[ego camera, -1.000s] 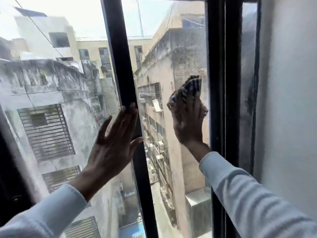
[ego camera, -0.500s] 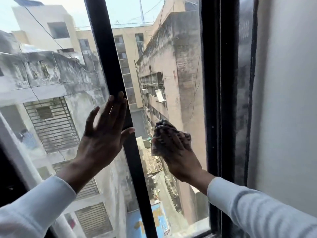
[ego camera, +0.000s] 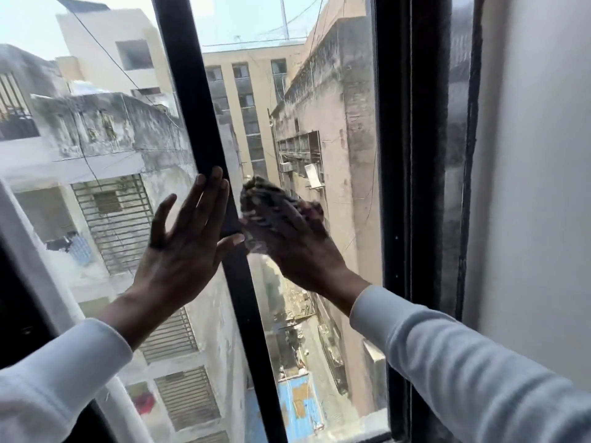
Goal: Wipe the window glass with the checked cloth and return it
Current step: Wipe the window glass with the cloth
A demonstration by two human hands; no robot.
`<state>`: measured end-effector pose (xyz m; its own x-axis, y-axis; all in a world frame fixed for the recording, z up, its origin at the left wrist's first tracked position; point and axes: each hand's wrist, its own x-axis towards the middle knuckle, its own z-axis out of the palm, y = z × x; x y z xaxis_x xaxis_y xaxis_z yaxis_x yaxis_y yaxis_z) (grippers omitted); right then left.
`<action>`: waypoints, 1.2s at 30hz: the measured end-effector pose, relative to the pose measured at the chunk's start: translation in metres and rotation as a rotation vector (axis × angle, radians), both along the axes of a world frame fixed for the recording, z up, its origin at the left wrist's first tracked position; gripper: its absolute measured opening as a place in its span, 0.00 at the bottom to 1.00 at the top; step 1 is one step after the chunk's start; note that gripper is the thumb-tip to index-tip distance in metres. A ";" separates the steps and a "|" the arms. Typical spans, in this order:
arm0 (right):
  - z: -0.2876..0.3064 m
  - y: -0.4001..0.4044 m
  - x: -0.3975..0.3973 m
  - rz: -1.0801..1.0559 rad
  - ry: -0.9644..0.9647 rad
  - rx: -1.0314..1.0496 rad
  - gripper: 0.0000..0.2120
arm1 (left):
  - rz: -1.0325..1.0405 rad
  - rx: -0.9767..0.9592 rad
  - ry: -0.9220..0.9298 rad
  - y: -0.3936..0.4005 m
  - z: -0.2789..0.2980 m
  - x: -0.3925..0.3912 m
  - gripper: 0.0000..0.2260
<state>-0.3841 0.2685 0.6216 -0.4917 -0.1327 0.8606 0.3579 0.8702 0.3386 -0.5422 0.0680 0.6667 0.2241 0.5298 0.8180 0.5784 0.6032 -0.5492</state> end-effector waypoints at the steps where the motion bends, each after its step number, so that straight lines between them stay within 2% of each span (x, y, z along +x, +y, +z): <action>1: 0.028 0.012 -0.001 -0.021 0.108 -0.023 0.26 | 0.012 0.001 0.006 0.000 0.001 0.000 0.38; 3: 0.042 0.027 0.011 -0.052 0.311 -0.274 0.26 | 0.021 -0.018 -0.008 -0.001 0.001 0.001 0.38; 5: -0.006 0.017 0.023 -0.059 0.446 -0.485 0.30 | 0.039 -0.017 -0.008 -0.001 0.000 0.004 0.38; 6: -0.037 0.003 0.025 -0.059 0.405 -0.476 0.32 | 0.057 -0.003 0.011 0.000 0.000 0.005 0.38; 8: -0.068 -0.016 0.019 -0.009 0.192 -0.307 0.30 | 0.072 0.020 0.030 0.000 0.000 0.008 0.38; 9: -0.053 -0.016 0.014 0.045 0.095 -0.195 0.29 | 0.068 0.022 0.029 -0.001 0.001 0.010 0.37; 11: 0.009 0.000 0.005 0.078 0.082 -0.065 0.27 | 0.063 0.017 0.018 -0.002 0.001 0.011 0.37; 13: 0.062 0.022 0.007 0.005 0.247 -0.126 0.25 | 0.054 -0.002 -0.030 -0.003 0.002 0.011 0.37; 14: 0.068 0.029 0.014 -0.042 0.336 -0.256 0.24 | 0.045 -0.021 -0.064 -0.003 0.002 0.012 0.37; 16: 0.028 0.020 0.026 -0.114 0.458 -0.540 0.23 | 0.032 -0.041 -0.099 -0.004 0.001 0.013 0.37; 17: -0.006 0.006 0.029 -0.142 0.421 -0.579 0.25 | 0.033 -0.041 -0.098 -0.004 0.001 0.014 0.37; 19: -0.057 -0.020 0.024 -0.090 0.205 -0.416 0.32 | 0.043 -0.026 -0.092 -0.005 0.002 0.017 0.37; 20: -0.059 -0.021 0.017 -0.031 0.110 -0.287 0.35 | 0.046 -0.021 -0.087 -0.006 0.003 0.019 0.37; 22: -0.017 -0.007 0.007 -0.003 0.119 -0.111 0.34 | 0.064 -0.019 -0.069 -0.008 0.005 0.019 0.37; 23: 0.010 0.000 0.006 -0.050 0.188 -0.126 0.30 | 0.071 -0.025 -0.070 -0.007 0.005 0.019 0.37; 25: 0.039 0.008 0.015 -0.172 0.376 -0.320 0.25 | 0.069 -0.055 -0.117 -0.008 0.007 0.023 0.36; 27: 0.012 -0.003 0.023 -0.196 0.432 -0.413 0.23 | 0.052 -0.091 -0.181 -0.010 0.007 0.028 0.36; 28: -0.014 -0.011 0.028 -0.170 0.370 -0.354 0.22 | 0.042 -0.104 -0.218 -0.010 0.007 0.031 0.36; 30: -0.056 -0.026 0.045 -0.063 0.114 -0.278 0.20 | 0.011 -0.110 -0.317 -0.013 0.010 0.040 0.36; 31: -0.067 -0.033 0.053 -0.004 0.004 -0.362 0.18 | -0.008 -0.102 -0.368 -0.015 0.012 0.045 0.36; 33: -0.075 -0.049 0.067 0.138 -0.079 -0.730 0.15 | -0.110 -0.068 -0.457 -0.015 0.011 0.058 0.35; 36: -0.057 -0.076 0.085 0.458 0.138 -1.535 0.14 | -0.359 -0.030 -0.621 -0.012 -0.020 0.081 0.28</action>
<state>-0.2993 0.1927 0.5645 -0.5664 0.7488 0.3444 -0.0629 0.3773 -0.9239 -0.4609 0.0564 0.6468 -0.1132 0.5345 0.8375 0.9493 0.3069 -0.0676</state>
